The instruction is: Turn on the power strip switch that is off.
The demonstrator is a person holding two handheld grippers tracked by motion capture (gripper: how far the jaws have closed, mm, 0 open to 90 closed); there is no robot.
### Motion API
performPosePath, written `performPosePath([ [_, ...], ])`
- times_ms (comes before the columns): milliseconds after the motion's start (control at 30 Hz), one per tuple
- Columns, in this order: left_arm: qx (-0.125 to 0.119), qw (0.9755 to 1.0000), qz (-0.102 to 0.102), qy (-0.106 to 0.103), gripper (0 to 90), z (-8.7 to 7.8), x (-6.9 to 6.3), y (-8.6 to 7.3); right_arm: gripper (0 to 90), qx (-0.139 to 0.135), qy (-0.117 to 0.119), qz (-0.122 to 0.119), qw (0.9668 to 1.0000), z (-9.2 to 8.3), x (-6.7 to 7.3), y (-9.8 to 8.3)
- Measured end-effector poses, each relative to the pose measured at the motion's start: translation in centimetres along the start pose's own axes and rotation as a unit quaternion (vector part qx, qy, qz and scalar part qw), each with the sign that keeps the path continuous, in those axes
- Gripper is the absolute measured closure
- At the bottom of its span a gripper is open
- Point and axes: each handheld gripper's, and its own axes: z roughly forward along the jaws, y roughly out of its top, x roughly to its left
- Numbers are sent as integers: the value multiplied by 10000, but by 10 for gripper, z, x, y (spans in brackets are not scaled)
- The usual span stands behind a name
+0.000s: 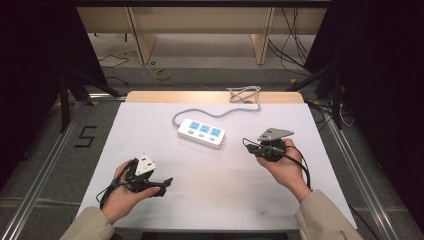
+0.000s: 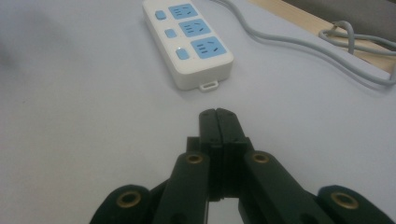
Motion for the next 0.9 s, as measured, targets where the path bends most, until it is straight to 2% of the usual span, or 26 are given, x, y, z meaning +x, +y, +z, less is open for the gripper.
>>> performPosePath([
  [433, -1, 10000, 21, 7, 160, 0, 0, 0, 900, 130, 27, -142, 9998, 25, 1, 25],
  [900, 5, 10000, 42, -1, 161, 0, 0, 0, 900, 299, 32, -223, 9993, 47, 0, 38],
])
